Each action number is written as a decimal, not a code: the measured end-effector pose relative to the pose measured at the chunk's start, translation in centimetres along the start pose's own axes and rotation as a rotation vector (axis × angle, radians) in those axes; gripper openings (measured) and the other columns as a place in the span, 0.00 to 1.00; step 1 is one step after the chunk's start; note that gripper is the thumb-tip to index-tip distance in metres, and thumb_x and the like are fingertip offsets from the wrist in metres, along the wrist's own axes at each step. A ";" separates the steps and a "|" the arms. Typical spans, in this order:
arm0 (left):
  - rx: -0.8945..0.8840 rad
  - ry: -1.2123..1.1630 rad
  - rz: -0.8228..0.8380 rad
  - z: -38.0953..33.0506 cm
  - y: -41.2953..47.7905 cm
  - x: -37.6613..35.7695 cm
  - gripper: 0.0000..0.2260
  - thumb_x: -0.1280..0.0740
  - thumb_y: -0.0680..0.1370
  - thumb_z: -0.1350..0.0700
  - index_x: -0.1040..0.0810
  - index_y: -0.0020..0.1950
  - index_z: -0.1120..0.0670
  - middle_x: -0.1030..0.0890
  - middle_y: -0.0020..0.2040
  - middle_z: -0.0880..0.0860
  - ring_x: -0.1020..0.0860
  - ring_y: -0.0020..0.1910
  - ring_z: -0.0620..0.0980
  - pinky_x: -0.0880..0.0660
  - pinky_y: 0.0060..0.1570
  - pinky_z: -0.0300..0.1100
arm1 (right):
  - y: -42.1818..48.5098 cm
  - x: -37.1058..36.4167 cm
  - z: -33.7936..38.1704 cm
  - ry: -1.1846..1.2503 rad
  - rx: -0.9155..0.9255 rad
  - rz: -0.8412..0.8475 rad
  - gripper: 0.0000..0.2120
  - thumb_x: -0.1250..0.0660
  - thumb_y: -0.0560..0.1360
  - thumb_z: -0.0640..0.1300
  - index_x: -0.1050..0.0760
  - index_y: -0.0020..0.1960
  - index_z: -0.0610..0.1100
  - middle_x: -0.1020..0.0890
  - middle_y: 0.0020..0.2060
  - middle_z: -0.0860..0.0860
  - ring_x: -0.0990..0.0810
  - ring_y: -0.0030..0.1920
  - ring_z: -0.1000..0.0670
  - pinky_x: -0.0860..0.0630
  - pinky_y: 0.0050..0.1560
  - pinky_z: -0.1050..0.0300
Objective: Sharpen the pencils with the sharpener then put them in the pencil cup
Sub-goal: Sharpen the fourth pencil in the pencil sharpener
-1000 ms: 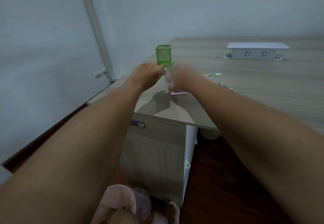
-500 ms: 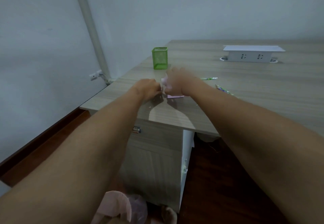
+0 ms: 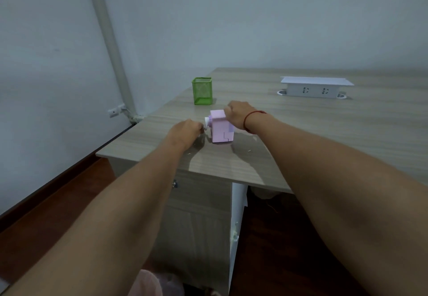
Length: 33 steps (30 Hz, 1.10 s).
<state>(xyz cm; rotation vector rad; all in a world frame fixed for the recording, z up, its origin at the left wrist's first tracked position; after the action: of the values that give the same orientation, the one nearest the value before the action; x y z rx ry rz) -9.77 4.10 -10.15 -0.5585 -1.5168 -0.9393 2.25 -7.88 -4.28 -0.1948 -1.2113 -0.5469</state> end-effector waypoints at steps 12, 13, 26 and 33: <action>0.052 -0.104 0.006 -0.7 -3.0 3.1 0.14 0.41 0.76 0.60 0.26 0.61 0.57 0.22 0.60 0.61 0.22 0.56 0.61 0.24 0.55 0.53 | -2.8 -0.2 -1.2 -0.335 0.062 0.018 0.13 0.41 0.79 0.35 0.23 0.59 0.38 0.20 0.57 0.39 0.21 0.57 0.39 0.26 0.54 0.53; 0.081 -0.139 -0.034 -0.9 -2.9 3.8 0.17 0.42 0.76 0.62 0.28 0.64 0.57 0.23 0.62 0.61 0.23 0.58 0.61 0.25 0.57 0.53 | -2.9 -0.2 -1.2 -0.345 0.066 0.017 0.13 0.41 0.78 0.34 0.23 0.60 0.38 0.20 0.57 0.40 0.21 0.57 0.40 0.26 0.54 0.54; -0.081 -0.342 -0.251 -6.2 -3.1 3.1 0.15 0.51 0.83 0.55 0.28 0.61 0.58 0.24 0.58 0.59 0.28 0.55 0.58 0.32 0.55 0.49 | -3.7 0.2 -1.4 -0.441 0.141 -0.018 0.13 0.43 0.80 0.39 0.23 0.60 0.41 0.22 0.59 0.40 0.22 0.59 0.39 0.27 0.54 0.54; -0.015 -0.349 -0.233 -6.5 -3.0 2.8 0.17 0.48 0.82 0.49 0.29 0.65 0.55 0.25 0.59 0.58 0.28 0.58 0.57 0.32 0.56 0.47 | -4.2 0.8 -2.8 -0.504 0.198 -0.027 0.14 0.43 0.80 0.38 0.23 0.61 0.43 0.21 0.59 0.41 0.22 0.58 0.39 0.27 0.53 0.53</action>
<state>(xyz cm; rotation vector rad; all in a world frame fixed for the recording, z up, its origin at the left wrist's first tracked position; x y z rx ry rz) -8.89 -3.34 -8.42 -0.5870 -1.9205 -1.0714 2.71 -12.92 -5.18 -0.1517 -1.7509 -0.4069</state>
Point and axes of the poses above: each hand's wrist, its own y-axis towards the middle knuckle, its own x-axis out of the back of the hand, z = x × y, the point moved 1 cm from there along y, towards the middle knuckle
